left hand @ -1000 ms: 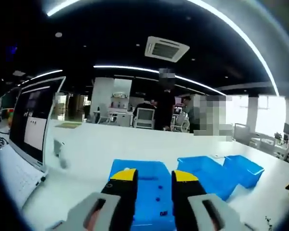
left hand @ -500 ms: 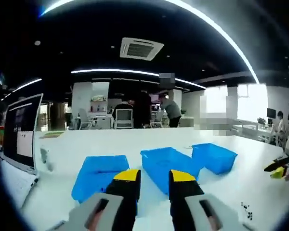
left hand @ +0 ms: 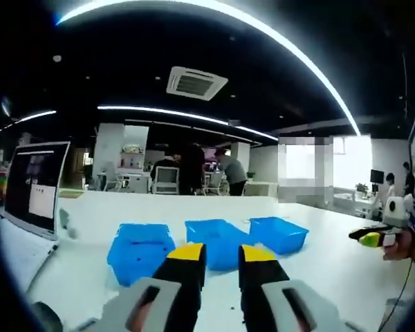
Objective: Pick up the resistors one by one and place each resistor into its matching bin, sorting the parts by color and model until every resistor is separated into the correct bin for its type
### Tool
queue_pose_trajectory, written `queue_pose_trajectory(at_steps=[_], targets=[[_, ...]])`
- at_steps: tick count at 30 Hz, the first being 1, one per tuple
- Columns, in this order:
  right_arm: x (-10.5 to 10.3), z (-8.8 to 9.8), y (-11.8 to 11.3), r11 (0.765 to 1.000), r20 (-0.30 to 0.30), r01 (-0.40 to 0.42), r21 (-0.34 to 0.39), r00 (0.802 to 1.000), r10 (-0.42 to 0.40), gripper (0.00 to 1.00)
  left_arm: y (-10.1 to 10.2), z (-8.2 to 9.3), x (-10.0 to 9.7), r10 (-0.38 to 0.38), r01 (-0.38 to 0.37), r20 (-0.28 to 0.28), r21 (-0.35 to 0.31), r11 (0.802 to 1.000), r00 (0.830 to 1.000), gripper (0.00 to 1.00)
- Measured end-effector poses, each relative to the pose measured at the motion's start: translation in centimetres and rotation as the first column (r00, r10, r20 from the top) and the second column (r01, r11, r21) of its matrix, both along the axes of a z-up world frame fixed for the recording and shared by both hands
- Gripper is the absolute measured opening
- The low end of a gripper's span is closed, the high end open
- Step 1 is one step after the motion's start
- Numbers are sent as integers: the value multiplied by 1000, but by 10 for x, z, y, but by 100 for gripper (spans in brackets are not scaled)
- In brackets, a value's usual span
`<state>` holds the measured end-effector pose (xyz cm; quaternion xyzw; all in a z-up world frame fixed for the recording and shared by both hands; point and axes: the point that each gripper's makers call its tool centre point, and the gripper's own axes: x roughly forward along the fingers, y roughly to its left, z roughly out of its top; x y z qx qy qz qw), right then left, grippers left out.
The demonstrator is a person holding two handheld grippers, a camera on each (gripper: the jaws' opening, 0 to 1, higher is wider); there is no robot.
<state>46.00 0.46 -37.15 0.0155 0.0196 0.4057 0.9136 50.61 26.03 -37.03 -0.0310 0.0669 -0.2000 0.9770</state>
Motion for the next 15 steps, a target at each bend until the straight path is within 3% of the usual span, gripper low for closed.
queue_pose_trajectory(at_steps=[3, 6, 10, 15], targets=[[1, -4, -3, 996, 17, 33, -79, 999, -31, 26, -7, -17, -17, -23, 24, -14, 41, 999, 1000, 21], [-8, -11, 3, 985, 29, -6, -170, 1000, 11, 26, -15, -31, -33, -61, 64, -64, 52, 997, 996, 21], [-5, -20, 11, 977, 1, -26, -211, 1000, 27, 26, -14, -44, -42, -74, 84, -82, 117, 990, 994, 19], [3, -20, 27, 942, -32, -121, -314, 993, 117, 26, -21, -40, -45, -113, 121, -66, 124, 985, 991, 19]])
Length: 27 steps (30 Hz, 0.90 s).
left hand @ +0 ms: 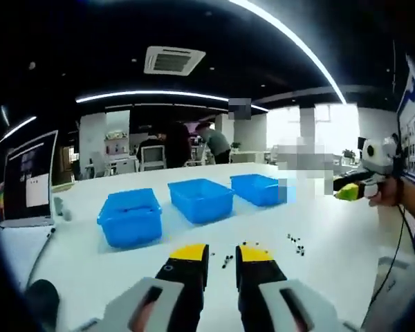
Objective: Pick up the resistors one by one and place each resistor into its matching bin, sorting the parts by color and model until every resistor is separated into the correct bin for its type
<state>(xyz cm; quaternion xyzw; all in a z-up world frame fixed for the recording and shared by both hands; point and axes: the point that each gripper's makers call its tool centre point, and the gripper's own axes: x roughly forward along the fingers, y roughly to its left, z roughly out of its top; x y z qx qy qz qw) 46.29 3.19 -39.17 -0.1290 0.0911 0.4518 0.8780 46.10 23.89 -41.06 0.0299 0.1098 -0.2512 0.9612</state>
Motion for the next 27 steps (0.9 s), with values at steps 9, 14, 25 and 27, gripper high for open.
queue_pose_trajectory(at_steps=[9, 14, 25, 27], targets=[[16, -16, 35, 927, -80, -206, -315, 978, 190, 26, -2, -5, -10, -22, 23, 18, -10, 1000, 1000, 19], [18, -26, 54, 824, -164, -347, -447, 938, 306, 26, 7, -11, -17, -32, 32, 22, 17, 999, 999, 19], [30, -57, 105, 606, -335, -539, -584, 841, 426, 23, 37, -20, -23, 17, -18, 19, 11, 1000, 1000, 19], [37, -63, 110, 602, -364, -549, -580, 836, 411, 21, 41, -21, -24, 19, -20, 22, 19, 1000, 1000, 19]])
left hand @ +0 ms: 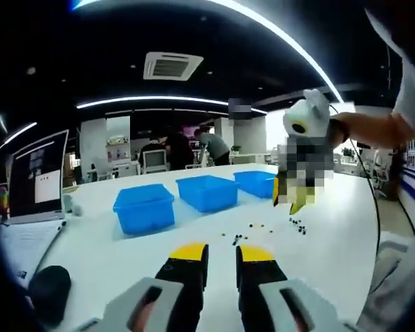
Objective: Pick up the resistors one by one and place each resistor into its matching bin, sorting the parts by color and model until every resistor is separated into the correct bin for its type
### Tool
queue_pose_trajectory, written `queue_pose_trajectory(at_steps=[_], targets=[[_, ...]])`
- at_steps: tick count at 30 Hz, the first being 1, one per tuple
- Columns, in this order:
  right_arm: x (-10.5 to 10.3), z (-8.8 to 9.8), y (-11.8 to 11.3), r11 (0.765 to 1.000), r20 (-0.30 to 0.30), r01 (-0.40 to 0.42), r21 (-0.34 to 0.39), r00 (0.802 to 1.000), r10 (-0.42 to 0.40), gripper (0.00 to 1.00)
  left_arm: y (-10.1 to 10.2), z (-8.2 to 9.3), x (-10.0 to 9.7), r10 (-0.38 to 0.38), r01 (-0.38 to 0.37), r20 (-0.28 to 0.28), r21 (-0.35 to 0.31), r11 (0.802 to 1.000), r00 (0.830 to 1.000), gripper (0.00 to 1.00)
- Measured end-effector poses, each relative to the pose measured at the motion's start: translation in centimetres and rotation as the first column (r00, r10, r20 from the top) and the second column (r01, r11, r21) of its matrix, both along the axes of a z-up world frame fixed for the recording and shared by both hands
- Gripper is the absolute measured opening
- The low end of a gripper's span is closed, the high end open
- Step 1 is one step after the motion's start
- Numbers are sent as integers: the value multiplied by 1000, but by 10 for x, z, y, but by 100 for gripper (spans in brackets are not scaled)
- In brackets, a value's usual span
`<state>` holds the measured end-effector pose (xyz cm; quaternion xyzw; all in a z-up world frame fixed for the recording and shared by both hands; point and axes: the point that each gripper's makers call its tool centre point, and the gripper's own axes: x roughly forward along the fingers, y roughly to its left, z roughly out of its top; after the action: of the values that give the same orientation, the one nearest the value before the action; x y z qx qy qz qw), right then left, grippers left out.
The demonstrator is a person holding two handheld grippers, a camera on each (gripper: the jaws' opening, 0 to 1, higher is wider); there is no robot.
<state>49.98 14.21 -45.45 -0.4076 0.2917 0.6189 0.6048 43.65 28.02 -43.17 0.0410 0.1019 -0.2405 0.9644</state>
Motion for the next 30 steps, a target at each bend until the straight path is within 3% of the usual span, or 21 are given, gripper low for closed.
queue_pose_trajectory(at_steps=[3, 6, 14, 19, 23, 27, 30], targets=[[1, -10, 3, 999, -77, 26, -39, 997, -29, 20, 6, 2, -2, 11, -11, 9, 0, 1000, 1000, 19], [9, -19, 6, 998, -101, 49, -45, 993, -53, 19, 7, 9, -4, 13, -13, 32, -6, 1000, 999, 19], [12, -30, 13, 997, -110, 35, -73, 993, -43, 17, 6, 5, -4, 11, -11, 26, -4, 1000, 1000, 19], [16, -31, 13, 996, -101, 33, -85, 994, -41, 5, 10, 3, -1, 14, -14, 22, -1, 1000, 1000, 19], [13, -30, 14, 996, -96, 7, -92, 995, -16, 5, 15, 3, 2, 24, -24, 22, 1, 1000, 999, 19], [7, -21, 17, 998, -121, 1, -60, 993, -9, 5, 16, 3, 3, 26, -26, 18, -1, 1000, 999, 19], [7, -13, 18, 1000, -106, 17, -23, 994, -19, 5, 16, 0, 3, 23, -23, 8, 3, 1000, 1000, 19]])
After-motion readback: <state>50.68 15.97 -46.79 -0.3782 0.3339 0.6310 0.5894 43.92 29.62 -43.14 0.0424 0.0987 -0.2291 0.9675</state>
